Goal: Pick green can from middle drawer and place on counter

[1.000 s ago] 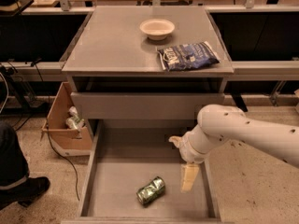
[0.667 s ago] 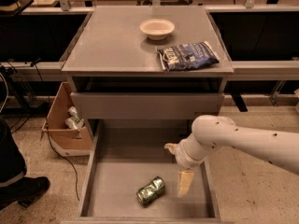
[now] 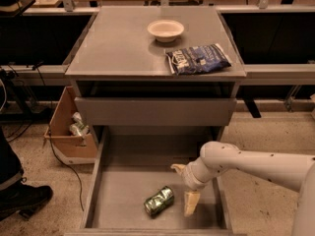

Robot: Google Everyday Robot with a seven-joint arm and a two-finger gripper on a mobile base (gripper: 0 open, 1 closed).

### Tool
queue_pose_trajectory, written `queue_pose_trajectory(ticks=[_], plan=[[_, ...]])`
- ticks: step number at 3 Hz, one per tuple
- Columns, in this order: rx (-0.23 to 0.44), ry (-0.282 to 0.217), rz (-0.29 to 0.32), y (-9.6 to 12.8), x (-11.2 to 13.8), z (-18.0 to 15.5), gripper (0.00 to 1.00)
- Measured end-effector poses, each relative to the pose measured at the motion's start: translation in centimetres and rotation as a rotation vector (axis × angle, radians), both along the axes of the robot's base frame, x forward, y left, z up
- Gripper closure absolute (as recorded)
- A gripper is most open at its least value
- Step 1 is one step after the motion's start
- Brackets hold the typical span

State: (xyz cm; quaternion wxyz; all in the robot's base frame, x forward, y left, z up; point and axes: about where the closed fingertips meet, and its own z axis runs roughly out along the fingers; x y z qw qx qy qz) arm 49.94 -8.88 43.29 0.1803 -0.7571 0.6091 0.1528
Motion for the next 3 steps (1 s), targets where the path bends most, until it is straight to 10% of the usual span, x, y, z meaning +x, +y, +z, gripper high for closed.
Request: queue_pose_trajectory(ticks=[3], plan=[[0.098,0.167,-0.01,3.0,1.4,-7.7,0.0]])
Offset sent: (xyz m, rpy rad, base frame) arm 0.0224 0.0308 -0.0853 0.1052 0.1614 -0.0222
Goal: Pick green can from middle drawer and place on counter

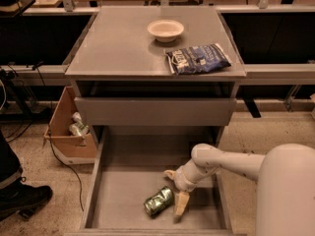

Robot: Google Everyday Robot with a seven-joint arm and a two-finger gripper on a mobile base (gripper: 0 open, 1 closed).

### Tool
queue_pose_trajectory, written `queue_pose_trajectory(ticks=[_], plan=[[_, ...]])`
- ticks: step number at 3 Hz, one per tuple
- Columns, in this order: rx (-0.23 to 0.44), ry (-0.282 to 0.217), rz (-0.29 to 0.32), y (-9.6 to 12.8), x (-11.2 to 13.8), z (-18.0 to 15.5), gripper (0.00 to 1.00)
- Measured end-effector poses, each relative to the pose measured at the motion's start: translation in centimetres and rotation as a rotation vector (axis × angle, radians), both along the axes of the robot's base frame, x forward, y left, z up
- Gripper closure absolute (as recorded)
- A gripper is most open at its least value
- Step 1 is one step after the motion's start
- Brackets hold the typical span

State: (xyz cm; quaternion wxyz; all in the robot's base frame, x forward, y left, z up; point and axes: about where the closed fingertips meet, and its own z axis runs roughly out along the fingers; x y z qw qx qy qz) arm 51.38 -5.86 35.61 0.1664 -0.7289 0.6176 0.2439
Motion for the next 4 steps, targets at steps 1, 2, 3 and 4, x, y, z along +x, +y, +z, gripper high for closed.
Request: queue_pose_trajectory(ticks=[1,2,3,4], plan=[[0.067,0.051,0.026,0.6,-0.3,-0.3,0.0],[0.136,0.068,0.083,1.0,-1.0,0.4,0.0],[0.192,0.054,0.139,1.1,-1.9,0.8,0.16],[0.222,0.042,0.172,1.0,-2.8,0.5,0.39]])
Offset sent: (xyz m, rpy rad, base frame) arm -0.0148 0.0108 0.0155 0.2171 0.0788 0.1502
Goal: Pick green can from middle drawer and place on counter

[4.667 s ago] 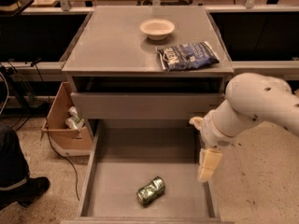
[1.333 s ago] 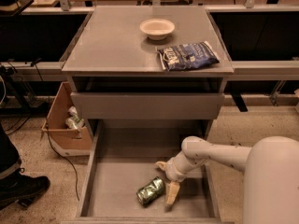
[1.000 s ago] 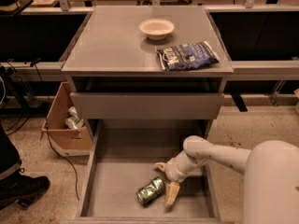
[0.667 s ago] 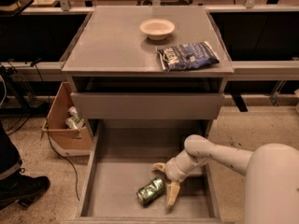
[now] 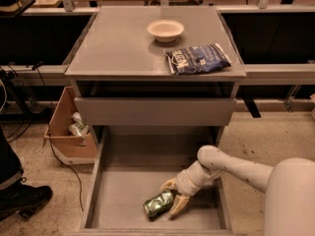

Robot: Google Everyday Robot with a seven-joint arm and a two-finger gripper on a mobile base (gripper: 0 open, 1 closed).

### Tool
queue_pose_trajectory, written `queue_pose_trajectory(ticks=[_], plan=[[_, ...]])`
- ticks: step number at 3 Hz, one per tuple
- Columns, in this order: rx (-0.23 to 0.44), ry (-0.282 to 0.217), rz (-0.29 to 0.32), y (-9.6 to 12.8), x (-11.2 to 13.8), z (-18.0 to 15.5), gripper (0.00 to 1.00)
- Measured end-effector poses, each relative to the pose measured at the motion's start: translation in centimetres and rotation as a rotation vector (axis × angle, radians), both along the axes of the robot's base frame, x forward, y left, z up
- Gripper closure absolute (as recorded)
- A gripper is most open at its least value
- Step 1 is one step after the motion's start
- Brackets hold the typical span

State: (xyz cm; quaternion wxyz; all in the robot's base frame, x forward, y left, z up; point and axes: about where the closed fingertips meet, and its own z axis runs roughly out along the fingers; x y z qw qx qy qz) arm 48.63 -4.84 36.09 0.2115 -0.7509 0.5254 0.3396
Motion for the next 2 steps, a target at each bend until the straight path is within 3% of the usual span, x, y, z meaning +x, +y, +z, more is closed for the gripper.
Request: queue_pose_trajectory(ticks=[2], plan=[[-0.008,-0.064,0.021,-0.6,-0.75,0.31,0.86]])
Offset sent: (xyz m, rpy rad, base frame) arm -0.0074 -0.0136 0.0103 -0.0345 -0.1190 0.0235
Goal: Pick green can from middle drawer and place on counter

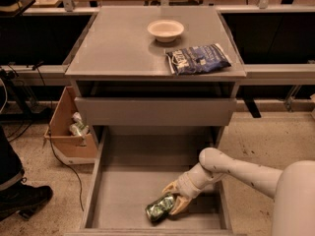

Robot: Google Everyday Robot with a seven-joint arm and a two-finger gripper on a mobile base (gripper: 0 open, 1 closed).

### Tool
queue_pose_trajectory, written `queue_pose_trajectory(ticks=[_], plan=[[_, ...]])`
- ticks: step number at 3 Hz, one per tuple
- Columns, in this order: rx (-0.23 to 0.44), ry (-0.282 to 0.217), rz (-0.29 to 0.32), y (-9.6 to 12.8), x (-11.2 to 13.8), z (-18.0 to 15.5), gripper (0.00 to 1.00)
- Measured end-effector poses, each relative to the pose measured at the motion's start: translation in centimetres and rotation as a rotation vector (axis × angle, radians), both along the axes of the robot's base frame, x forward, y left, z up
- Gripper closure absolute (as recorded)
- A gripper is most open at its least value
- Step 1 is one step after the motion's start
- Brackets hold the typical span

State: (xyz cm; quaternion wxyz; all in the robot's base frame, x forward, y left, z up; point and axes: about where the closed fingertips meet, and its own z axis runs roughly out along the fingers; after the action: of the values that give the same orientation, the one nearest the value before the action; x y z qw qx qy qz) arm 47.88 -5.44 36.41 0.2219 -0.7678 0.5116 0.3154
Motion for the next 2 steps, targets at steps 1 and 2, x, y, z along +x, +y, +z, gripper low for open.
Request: queue_pose_trajectory(ticks=[1,2], plan=[[-0.031,-0.057,-0.024,-0.5,0.2,2.1,1.0],[-0.07,-0.108,-0.076,-1.4,0.7,6.1,1.0]])
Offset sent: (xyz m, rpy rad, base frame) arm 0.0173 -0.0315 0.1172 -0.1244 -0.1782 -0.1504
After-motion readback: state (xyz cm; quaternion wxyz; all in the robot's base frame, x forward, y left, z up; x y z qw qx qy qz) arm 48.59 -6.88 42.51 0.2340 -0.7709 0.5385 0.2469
